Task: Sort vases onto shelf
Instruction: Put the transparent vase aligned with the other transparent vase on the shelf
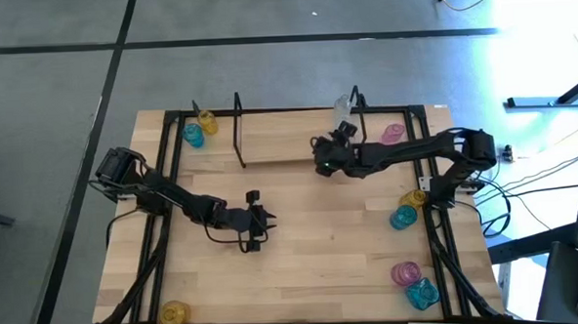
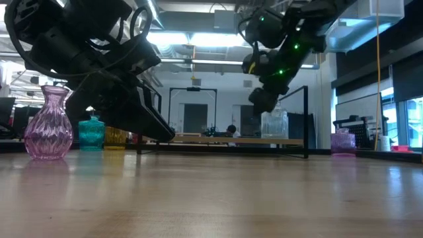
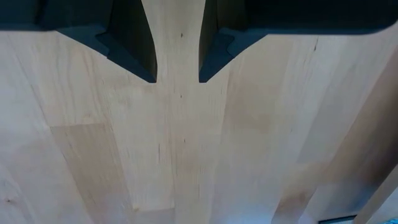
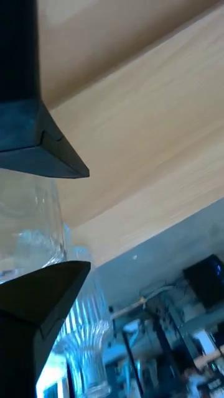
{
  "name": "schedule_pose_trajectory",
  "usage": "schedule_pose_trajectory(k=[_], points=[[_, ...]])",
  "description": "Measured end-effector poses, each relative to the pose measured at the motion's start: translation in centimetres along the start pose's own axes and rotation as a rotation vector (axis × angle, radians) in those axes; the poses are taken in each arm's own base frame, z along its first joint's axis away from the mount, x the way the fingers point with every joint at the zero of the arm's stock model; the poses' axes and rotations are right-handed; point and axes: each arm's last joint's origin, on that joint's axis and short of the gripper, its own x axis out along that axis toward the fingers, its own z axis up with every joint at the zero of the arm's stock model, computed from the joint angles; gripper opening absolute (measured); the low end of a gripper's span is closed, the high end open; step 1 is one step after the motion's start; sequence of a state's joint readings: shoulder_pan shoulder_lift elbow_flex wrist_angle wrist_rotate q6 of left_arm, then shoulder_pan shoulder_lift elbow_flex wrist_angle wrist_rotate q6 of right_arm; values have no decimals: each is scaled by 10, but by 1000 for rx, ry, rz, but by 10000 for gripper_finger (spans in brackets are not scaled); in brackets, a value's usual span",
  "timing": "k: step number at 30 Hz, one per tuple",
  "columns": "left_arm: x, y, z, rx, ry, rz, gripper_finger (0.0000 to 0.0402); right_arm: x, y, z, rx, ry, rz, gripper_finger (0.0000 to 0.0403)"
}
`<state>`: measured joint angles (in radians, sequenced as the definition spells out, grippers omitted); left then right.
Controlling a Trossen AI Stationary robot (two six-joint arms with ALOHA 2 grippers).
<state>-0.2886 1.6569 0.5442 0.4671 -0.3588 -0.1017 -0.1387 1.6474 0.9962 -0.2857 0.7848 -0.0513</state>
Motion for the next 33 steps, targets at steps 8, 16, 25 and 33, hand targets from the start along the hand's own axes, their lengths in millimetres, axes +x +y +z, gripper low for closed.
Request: schedule_pose_trajectory(k=[8, 16, 25, 33], points=[[0, 0, 0, 1, 3, 0, 112, 1, 0, -2, -50, 15, -17, 216], [0, 0, 0, 1, 3, 0, 112, 0, 0, -10, -116, 79, -39, 216], [0, 0, 0, 1, 3, 0, 112, -2, 2, -6, -88, 48, -14, 216], [0, 0, 0, 6, 2, -1, 112, -65, 26, 13, -38, -95, 139, 216]])
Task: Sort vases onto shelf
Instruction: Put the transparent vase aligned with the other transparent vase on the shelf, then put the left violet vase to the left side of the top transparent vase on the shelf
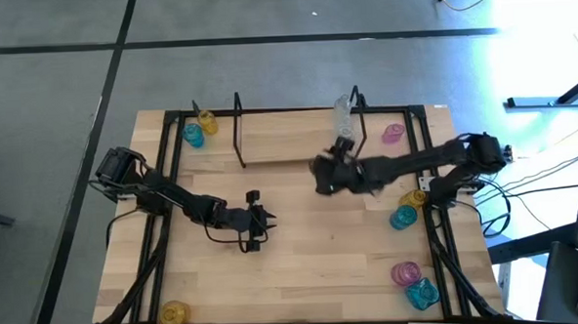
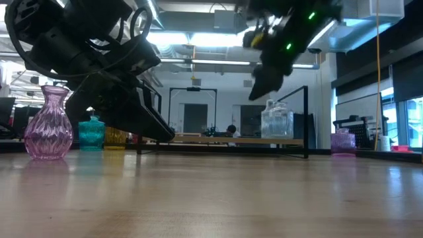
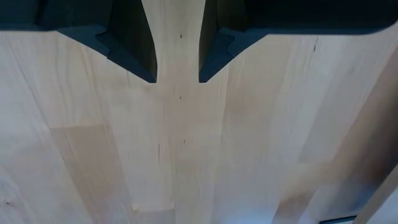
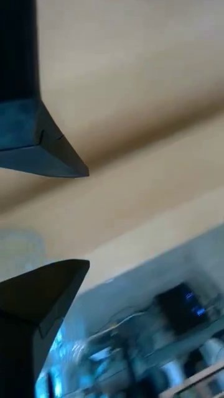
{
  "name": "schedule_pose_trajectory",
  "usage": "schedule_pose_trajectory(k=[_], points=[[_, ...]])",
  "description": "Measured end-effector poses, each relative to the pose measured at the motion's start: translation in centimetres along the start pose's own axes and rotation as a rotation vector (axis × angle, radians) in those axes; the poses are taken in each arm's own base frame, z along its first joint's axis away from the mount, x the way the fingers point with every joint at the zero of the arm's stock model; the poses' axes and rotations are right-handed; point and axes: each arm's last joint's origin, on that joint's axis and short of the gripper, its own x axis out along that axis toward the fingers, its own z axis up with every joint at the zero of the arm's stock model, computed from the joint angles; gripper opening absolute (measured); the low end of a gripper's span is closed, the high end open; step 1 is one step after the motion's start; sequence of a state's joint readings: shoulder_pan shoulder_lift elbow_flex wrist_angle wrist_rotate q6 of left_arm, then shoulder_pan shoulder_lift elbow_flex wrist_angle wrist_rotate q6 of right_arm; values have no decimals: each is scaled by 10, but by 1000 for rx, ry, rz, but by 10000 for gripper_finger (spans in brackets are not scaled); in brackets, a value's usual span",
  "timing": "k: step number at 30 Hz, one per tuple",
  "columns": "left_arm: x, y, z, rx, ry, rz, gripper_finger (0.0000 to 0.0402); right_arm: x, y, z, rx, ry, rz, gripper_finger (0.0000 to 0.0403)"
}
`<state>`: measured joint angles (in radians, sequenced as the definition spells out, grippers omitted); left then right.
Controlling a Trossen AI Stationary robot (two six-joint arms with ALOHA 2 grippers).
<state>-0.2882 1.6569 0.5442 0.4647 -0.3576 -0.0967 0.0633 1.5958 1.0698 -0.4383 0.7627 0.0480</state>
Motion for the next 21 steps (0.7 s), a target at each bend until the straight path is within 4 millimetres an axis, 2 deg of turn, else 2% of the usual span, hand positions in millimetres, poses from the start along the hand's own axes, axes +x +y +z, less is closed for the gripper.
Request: schedule_pose_trajectory(k=[5, 12, 16, 21], points=[[-1, -3, 9, 7, 11, -15, 112, -29, 28, -2, -28, -65, 80, 216], [-13, -16, 48, 85, 194, -19, 112, -39, 58, -25, -5, -129, 157, 216], [-26, -22, 72, 110, 340, -32, 112, -45, 72, -41, -2, -157, 196, 216], [-53, -24, 101, 29, 550, -96, 112, -51, 88, -55, 65, -243, 284, 216]])
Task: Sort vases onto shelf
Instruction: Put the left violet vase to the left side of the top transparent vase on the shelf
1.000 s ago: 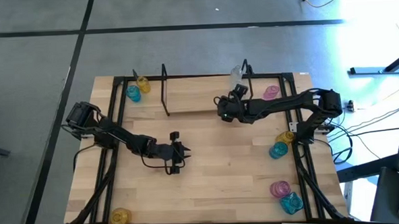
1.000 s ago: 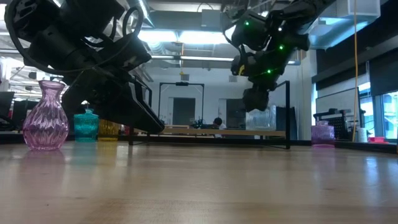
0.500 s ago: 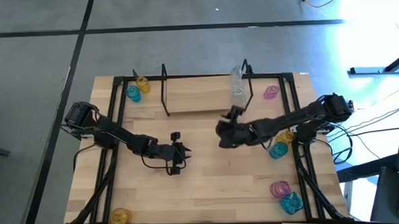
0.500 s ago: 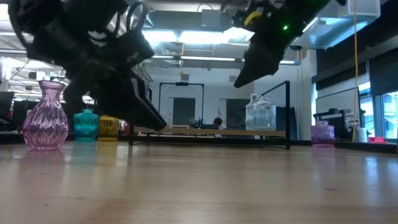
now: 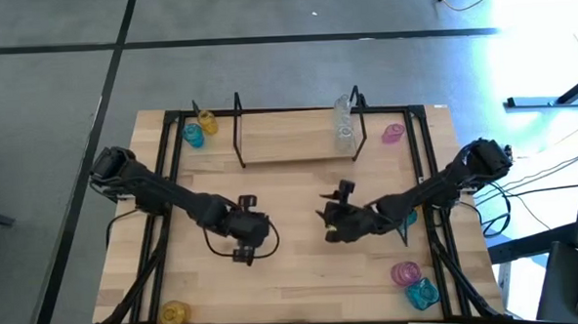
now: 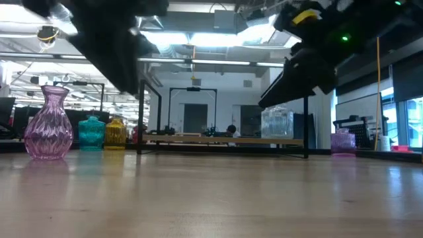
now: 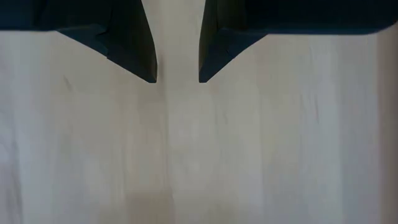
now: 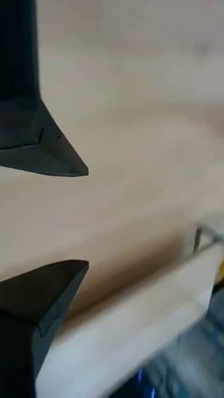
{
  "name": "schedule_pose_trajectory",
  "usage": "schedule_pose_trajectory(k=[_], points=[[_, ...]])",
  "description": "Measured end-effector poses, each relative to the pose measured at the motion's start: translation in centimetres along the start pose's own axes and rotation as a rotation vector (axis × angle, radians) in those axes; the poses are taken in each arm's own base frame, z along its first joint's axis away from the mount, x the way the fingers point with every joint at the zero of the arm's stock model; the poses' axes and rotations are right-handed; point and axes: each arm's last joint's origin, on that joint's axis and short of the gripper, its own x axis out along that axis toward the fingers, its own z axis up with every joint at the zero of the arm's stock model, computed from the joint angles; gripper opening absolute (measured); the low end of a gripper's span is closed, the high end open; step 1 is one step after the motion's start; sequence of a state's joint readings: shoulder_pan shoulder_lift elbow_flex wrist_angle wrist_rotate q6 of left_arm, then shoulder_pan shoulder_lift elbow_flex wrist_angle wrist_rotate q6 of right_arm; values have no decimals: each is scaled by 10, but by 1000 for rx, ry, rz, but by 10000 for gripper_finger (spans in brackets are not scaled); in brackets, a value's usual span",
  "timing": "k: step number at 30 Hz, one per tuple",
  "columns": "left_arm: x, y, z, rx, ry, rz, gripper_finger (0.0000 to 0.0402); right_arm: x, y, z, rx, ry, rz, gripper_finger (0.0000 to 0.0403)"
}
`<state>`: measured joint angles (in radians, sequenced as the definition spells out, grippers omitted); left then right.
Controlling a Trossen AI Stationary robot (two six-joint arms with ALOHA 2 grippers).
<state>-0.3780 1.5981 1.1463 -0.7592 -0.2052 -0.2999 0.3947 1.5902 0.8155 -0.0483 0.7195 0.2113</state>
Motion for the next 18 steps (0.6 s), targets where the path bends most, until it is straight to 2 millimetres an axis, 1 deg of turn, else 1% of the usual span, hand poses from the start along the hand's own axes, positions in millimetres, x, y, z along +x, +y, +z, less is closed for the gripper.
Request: schedule_pose_trajectory(k=[2, 3, 7, 10, 12, 14, 16, 18], points=[[-18, -2, -3, -46, 71, -37, 112, -1, 6, -5, 29, -39, 60, 216], [-30, -3, -2, -74, 70, -60, 112, -3, 8, -7, 39, -57, 87, 216], [-69, -5, -13, -160, 12, -97, 112, -8, 18, -13, 63, -112, 156, 216], [-92, 1, -27, -225, -51, -65, 112, -11, 22, -18, 65, -132, 177, 216], [-104, 7, -39, -278, -89, -18, 112, -12, 23, -19, 74, -147, 186, 216], [-111, 14, -50, -326, -112, 39, 112, -12, 23, -20, 87, -140, 192, 216], [-114, 18, -60, -371, -123, 66, 112, -11, 23, -20, 110, -132, 213, 216], [-113, 22, -69, -405, -108, 66, 112, -10, 24, -20, 118, -127, 230, 216]])
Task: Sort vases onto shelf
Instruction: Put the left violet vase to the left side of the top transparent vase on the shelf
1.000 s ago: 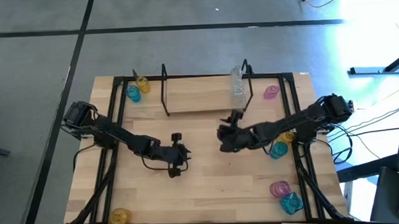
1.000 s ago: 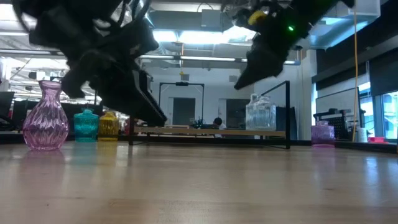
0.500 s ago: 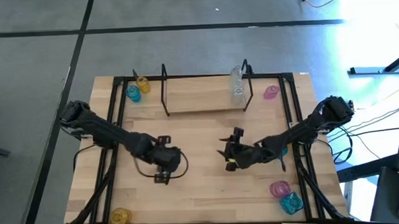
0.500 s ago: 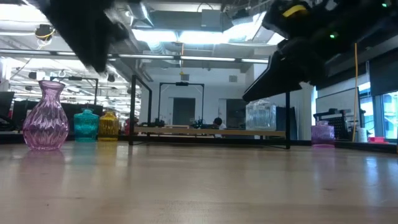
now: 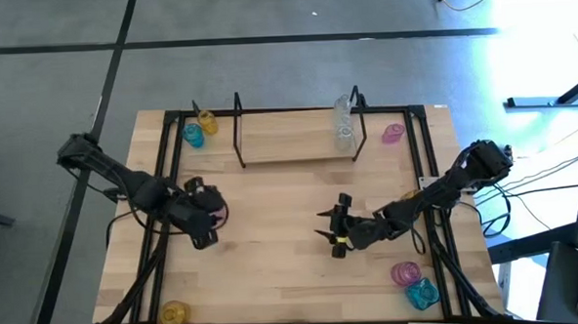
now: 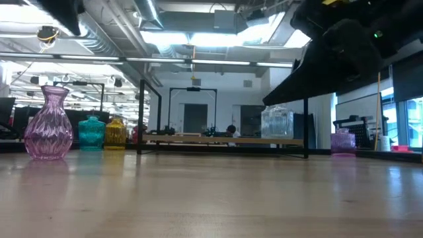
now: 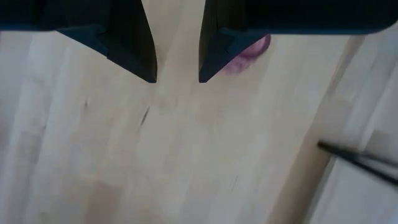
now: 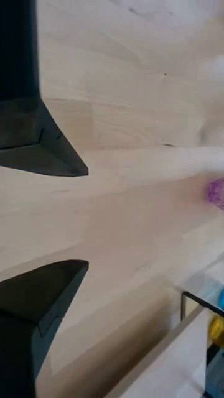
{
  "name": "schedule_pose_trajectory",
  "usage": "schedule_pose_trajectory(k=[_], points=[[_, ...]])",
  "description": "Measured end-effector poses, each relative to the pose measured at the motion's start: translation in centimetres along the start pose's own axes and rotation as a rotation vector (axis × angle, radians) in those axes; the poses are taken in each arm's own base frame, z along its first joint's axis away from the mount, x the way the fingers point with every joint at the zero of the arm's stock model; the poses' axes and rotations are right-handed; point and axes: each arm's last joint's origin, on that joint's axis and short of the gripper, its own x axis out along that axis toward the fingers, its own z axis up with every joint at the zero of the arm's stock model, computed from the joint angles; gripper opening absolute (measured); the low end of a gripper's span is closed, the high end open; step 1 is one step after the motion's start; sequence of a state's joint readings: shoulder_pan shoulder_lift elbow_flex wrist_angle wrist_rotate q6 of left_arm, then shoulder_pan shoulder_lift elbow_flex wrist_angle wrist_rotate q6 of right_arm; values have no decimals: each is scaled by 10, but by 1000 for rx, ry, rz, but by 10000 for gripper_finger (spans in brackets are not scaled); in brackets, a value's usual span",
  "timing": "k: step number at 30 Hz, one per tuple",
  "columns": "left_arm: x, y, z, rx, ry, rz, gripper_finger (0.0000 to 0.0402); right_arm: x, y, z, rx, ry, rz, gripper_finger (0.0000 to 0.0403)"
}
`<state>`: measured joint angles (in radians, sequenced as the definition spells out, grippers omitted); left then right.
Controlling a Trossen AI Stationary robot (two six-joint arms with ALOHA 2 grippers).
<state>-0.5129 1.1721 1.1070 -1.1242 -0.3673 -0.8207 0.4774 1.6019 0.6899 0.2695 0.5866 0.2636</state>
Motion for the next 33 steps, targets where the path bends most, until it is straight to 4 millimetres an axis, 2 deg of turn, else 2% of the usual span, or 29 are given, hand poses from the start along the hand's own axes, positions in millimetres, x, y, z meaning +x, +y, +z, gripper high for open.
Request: schedule_pose_trajectory(k=[6, 13, 33], points=[[16, 8, -19, 0, 98, 10, 112, 6, 2, -7, 6, 21, -1, 216], [42, 18, -40, 78, 178, 87, 112, 14, 5, -17, -12, 48, -9, 216], [55, 29, -40, 126, 176, 150, 112, 15, 6, -17, -10, 45, -9, 216]])
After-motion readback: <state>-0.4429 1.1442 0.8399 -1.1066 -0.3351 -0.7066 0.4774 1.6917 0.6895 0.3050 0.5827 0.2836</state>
